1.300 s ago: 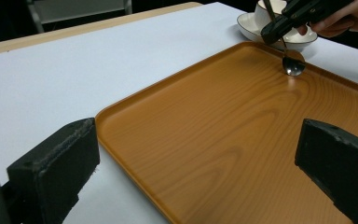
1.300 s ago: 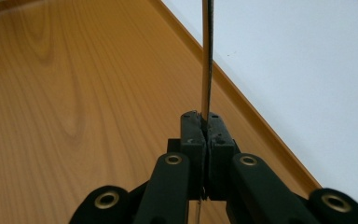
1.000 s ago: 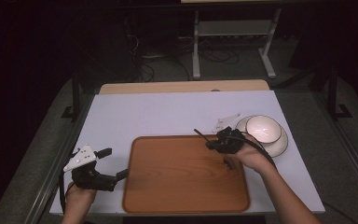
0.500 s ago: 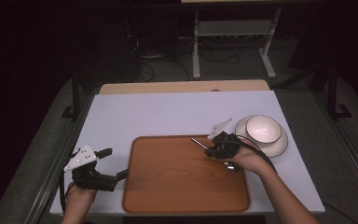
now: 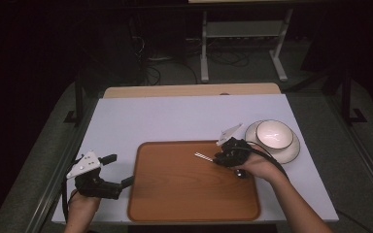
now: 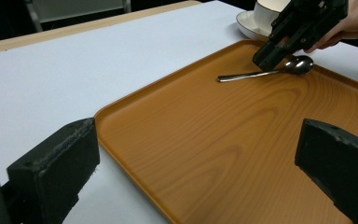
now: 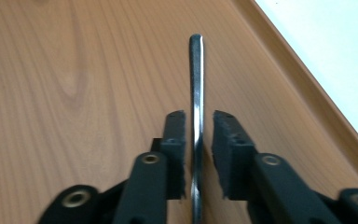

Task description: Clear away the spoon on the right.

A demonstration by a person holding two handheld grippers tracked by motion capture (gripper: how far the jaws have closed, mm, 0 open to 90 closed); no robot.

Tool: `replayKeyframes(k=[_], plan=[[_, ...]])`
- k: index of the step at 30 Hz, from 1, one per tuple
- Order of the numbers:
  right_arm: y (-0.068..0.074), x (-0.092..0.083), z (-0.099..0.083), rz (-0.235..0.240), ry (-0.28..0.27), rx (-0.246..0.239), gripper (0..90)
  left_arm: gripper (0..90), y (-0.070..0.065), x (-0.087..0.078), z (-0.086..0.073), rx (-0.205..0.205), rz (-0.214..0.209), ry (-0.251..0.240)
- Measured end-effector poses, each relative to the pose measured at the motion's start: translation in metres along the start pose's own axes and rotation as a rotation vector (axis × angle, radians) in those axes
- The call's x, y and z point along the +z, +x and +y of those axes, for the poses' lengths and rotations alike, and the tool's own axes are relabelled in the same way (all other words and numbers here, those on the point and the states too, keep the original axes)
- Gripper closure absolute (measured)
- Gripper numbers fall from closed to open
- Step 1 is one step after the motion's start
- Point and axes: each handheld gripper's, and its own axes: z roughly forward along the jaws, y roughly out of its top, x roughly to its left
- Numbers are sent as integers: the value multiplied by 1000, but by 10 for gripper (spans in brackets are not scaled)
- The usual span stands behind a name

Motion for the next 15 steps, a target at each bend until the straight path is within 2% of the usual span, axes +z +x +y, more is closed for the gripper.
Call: replayKeyframes(k=[1,2,3,4,5,6,7,10,11,12,13,15], plan=[[0,-1,0,10,-6,6,640,0,0,0,0,0,1,0],[0,-1,0,10,-6,6,640,0,0,0,0,0,1,0],[0,-2,-1,16,-10,12,595,0,0,0,0,0,0,0],[1,-3,-1,21,-16,20,495,0,0,0,0,2,0,1],[1,-3,-1,21,-16,20,495,0,0,0,0,2,0,1],[2,-4,-2,29,-24,24,389,0,0,0,0,3,-1,1],[2,-4,-2,29,-24,24,389,0,0,0,0,2,-1,1],[4,-5,-3,23,-39,34,271,0,0,0,0,1,0,2],[5,-7,-4,1,-59,35,209,0,0,0,0,0,1,2],[5,-7,-4,1,-59,35,209,0,0,0,0,0,1,2],[5,-9,-4,-14,-86,36,157,0,0,0,0,-2,1,0],[6,-10,-5,-15,-102,46,146,0,1,-1,0,-6,1,-5]])
